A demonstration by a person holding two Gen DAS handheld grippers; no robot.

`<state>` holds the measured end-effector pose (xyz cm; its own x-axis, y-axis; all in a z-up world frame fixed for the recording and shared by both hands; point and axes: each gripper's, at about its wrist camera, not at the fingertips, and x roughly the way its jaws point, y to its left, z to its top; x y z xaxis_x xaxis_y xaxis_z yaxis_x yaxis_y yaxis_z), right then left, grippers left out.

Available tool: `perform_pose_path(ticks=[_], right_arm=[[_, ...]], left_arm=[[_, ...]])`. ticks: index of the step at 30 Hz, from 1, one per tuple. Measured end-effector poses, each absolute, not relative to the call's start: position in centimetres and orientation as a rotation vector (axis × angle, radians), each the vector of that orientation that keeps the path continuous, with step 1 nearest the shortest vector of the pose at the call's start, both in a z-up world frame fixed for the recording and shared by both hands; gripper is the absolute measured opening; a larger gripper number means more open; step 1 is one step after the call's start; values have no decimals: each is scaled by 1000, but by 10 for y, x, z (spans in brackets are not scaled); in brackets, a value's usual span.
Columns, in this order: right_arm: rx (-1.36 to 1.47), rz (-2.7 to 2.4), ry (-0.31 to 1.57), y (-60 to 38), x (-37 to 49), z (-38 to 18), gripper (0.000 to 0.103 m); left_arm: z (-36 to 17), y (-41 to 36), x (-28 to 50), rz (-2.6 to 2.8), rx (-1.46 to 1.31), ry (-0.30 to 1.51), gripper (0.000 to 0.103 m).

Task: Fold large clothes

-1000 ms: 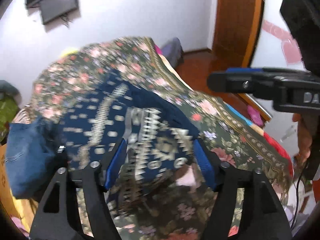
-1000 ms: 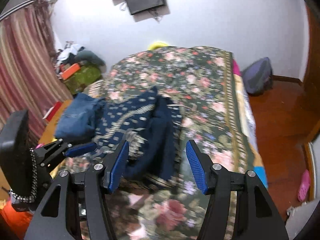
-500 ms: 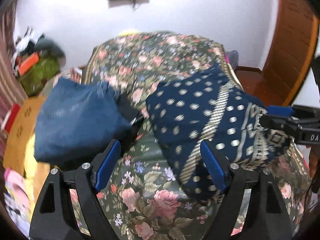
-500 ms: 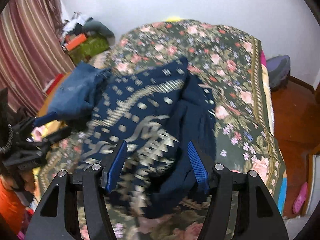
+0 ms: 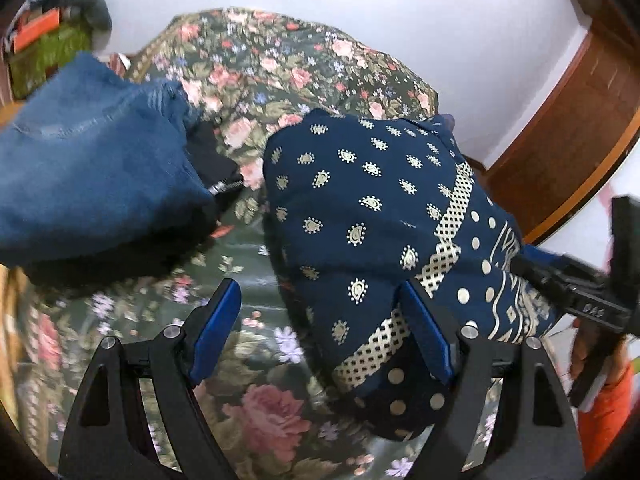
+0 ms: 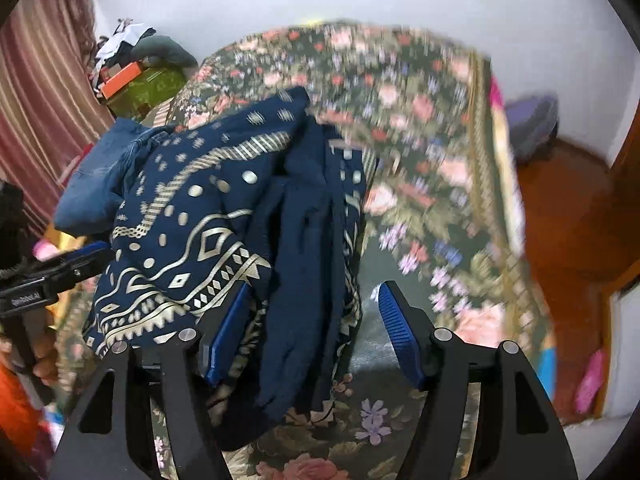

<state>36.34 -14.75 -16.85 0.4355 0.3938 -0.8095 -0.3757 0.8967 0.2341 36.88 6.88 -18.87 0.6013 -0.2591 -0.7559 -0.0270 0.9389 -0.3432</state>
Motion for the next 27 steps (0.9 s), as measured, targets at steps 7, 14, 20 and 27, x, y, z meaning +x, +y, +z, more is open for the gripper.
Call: perform_pose_path(ticks=[7, 14, 20, 27], right_arm=[[274, 579, 1117, -163, 385, -188, 63], [368, 670, 1142, -162, 395, -192, 68], [390, 700, 1148, -156, 406, -197, 74], [359, 687, 1156, -146, 408, -195, 73]], left_arm=[[-210, 74, 388, -182, -478, 956, 97], [-237, 76, 410, -299, -687, 1011, 100], [-244, 71, 420, -355, -739, 1024, 100], [-231, 50, 426, -367, -656, 1041, 95]])
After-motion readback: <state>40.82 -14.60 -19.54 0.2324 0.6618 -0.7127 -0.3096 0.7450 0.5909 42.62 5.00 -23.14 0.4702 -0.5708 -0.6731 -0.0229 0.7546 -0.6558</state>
